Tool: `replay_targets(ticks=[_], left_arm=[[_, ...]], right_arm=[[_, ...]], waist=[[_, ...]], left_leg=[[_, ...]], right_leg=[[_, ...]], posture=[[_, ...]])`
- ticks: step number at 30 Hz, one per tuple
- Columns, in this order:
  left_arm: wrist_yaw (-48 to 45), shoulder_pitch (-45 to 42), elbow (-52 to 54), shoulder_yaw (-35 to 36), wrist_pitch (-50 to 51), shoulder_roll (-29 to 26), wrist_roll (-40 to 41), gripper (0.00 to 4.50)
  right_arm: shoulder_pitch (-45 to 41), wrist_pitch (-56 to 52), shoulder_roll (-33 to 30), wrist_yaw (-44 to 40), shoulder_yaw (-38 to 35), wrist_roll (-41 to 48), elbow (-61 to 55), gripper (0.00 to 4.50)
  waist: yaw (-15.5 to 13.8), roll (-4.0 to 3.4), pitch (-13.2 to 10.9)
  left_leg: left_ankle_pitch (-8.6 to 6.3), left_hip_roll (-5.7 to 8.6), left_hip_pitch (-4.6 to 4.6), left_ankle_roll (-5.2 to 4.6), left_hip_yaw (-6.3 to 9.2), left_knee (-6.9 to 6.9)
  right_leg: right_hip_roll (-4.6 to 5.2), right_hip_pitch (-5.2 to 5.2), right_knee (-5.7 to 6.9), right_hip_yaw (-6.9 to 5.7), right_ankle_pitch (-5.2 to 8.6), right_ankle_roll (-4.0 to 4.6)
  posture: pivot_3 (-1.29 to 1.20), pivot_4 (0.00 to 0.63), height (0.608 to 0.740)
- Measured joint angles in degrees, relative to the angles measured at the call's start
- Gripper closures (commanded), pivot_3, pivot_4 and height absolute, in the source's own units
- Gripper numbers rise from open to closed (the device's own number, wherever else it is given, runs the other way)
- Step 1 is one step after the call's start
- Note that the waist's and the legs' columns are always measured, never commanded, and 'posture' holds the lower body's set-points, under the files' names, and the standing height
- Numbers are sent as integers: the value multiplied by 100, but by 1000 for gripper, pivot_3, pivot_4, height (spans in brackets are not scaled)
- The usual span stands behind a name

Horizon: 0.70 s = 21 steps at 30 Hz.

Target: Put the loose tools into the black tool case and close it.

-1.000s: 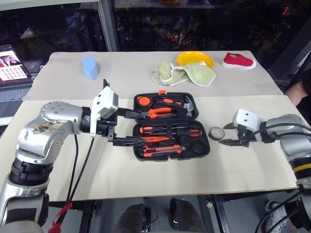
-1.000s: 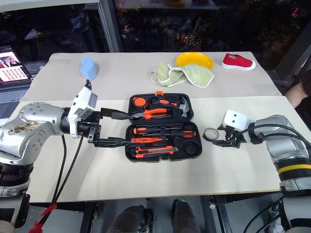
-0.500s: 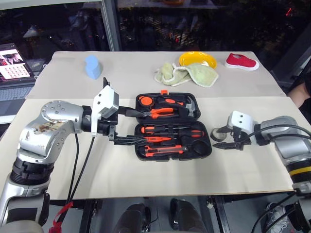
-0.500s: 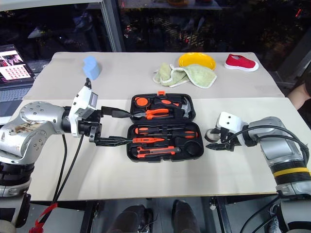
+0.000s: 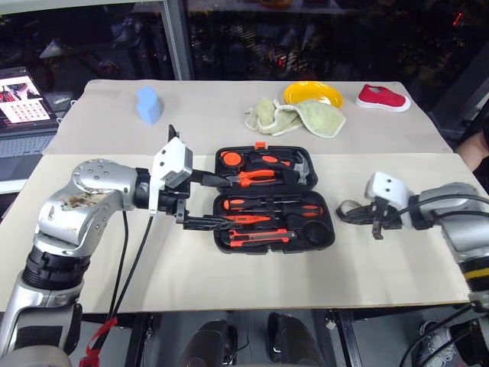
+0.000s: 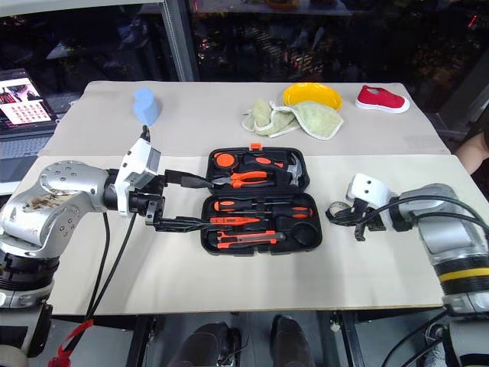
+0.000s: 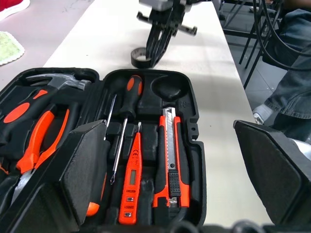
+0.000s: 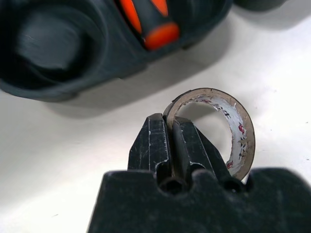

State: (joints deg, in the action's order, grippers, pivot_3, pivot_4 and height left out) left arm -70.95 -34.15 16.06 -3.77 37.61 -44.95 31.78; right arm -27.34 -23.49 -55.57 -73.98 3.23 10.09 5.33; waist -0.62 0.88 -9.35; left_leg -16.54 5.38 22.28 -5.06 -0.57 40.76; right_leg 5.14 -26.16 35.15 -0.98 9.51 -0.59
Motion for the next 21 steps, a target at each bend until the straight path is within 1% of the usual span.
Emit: replay_targets(ticks=[2, 4, 5, 8, 11, 14, 21], left_arm=[[-21, 2, 51, -32, 0, 8, 4, 0], [-59, 1, 112, -121, 0, 31, 7, 0], [-68, 1, 112, -163, 0, 44, 7, 0], [-103, 1, 114, -208, -1, 66, 5, 0], [-157, -1, 113, -232, -23, 67, -5, 0], [-207, -17, 106, -318, -30, 78, -8, 0], [-235, -124, 101, -397, -146, 97, -13, 0]], right_arm=[[42, -485, -23, -57, -302, 457, -533, 4477], [116, -1171, -36, -48, -563, 1044, -1308, 4477], [134, -1401, -36, -25, -584, 1269, -1690, 4477], [328, -1728, -35, 143, -546, 1491, -2378, 4477], [443, -1776, 56, 495, -149, 1305, -2579, 4477], [593, -1759, 139, 764, 283, 1029, -2532, 4477], [833, -1475, 125, 923, 550, 692, -2471, 4477]], waist=[[6, 0, 0], [8, 0, 0], [7, 0, 0], [-8, 0, 0], [-15, 1, 0], [-24, 2, 0], [-12, 2, 1]], left_leg=[[0, -1, 0, 0, 1, 0], [-1, -3, 0, -1, 2, -1], [-2, -4, 0, -2, 4, -1], [-6, -4, 2, -9, 5, 4], [-7, -2, 2, -10, 5, 7], [-6, 0, 6, -10, 4, 7], [-5, 0, 0, -11, 5, 6]], right_leg=[[0, 0, 0, 2, 0, 0], [0, 1, 0, 1, 0, 0], [-1, 1, 0, 1, 0, 0], [1, 4, -3, -1, 0, -1], [3, 6, -6, -3, -2, -4], [4, 1, -4, -5, -2, -4], [2, 6, -7, -7, -2, -5]], posture=[[0, 150, 732], [0, 150, 732], [0, 150, 732], [0, 150, 732], [0, 150, 732], [0, 150, 732], [0, 150, 732]])
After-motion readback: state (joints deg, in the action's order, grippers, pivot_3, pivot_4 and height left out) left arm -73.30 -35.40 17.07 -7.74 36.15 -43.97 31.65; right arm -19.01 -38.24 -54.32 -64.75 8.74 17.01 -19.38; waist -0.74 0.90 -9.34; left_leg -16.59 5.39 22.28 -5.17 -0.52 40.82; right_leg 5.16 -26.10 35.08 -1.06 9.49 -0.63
